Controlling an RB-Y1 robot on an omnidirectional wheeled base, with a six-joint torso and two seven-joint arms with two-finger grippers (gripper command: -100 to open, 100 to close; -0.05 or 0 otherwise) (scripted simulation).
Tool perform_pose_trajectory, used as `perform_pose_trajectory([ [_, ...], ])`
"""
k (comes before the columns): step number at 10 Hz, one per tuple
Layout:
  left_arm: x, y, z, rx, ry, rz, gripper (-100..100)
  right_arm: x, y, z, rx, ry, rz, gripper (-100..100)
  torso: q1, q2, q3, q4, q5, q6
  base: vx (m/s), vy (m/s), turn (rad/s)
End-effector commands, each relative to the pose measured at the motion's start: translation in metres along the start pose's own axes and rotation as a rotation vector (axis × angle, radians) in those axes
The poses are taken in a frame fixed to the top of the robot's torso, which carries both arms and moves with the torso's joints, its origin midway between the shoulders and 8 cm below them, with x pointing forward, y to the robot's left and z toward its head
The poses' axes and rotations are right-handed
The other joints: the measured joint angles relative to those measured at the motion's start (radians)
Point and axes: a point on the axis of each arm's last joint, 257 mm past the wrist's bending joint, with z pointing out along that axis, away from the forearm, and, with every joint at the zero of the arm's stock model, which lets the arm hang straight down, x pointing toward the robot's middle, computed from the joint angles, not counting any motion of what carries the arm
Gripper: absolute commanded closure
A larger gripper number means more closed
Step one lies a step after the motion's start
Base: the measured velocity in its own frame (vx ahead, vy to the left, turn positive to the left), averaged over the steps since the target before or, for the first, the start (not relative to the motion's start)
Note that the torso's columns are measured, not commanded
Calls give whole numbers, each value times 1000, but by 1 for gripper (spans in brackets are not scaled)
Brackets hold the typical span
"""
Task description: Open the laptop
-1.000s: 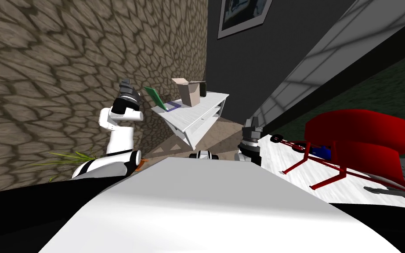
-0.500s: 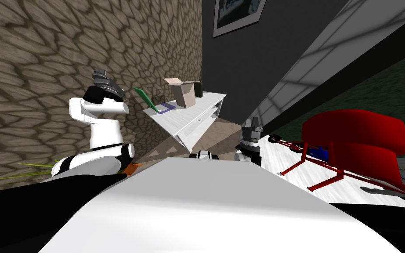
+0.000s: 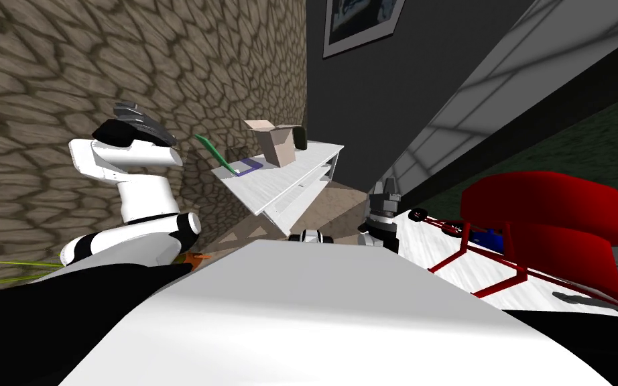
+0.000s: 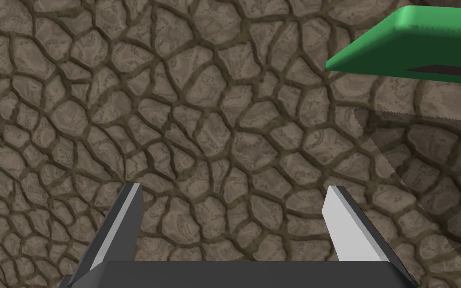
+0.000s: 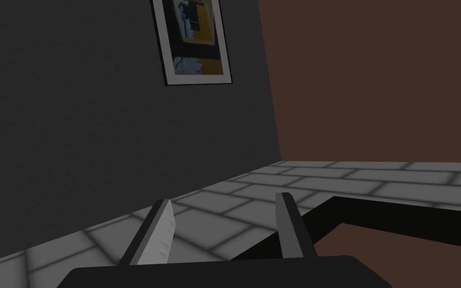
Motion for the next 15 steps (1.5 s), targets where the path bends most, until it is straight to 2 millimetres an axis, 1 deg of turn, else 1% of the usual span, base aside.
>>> perform_pose_trajectory([
  [1,-38,17,9,-85,-77,-82,-100,0,0,0,0,0,0,0,2,2,0,0,0,0,133,-109,11],
  [2,-40,21,9,-94,-81,-83,-100,0,0,0,0,0,0,0,4,3,2,1,1,0,115,-74,13],
  [3,-58,29,12,-136,-122,-134,-100,0,0,0,0,0,0,0,7,6,3,1,2,0,138,-70,17],
  [4,-70,27,13,-155,-150,-182,-100,0,0,0,0,0,0,0,6,5,3,1,2,-1,189,-99,39],
  [5,-74,38,13,-177,-161,-184,-100,0,0,0,0,0,0,0,4,3,1,1,1,0,154,-75,31],
  [6,-88,46,13,-213,-197,-234,-100,0,0,0,0,0,0,0,5,4,2,1,1,0,140,-71,22],
  [7,-88,47,12,-217,-198,-234,-100,0,0,0,0,0,0,0,5,5,3,1,1,0,112,-60,19],
  [9,-113,64,10,-285,-264,-330,-100,0,0,0,0,0,0,0,5,5,3,1,1,0,164,-70,41],
  [10,-113,65,9,-291,-266,-331,-100,0,0,0,0,0,0,0,4,2,1,0,1,0,143,-89,27],
  [12,-132,80,3,-353,-325,-417,-100,0,0,0,0,0,0,0,3,6,4,2,1,0,135,-87,36],
  [13,-133,81,3,-355,-326,-418,-100,0,0,0,0,0,0,0,5,5,3,1,1,0,123,-50,26],
  [15,-147,93,-3,-405,-375,-492,-100,0,0,0,0,0,0,0,6,5,3,1,2,0,137,-53,28],
])
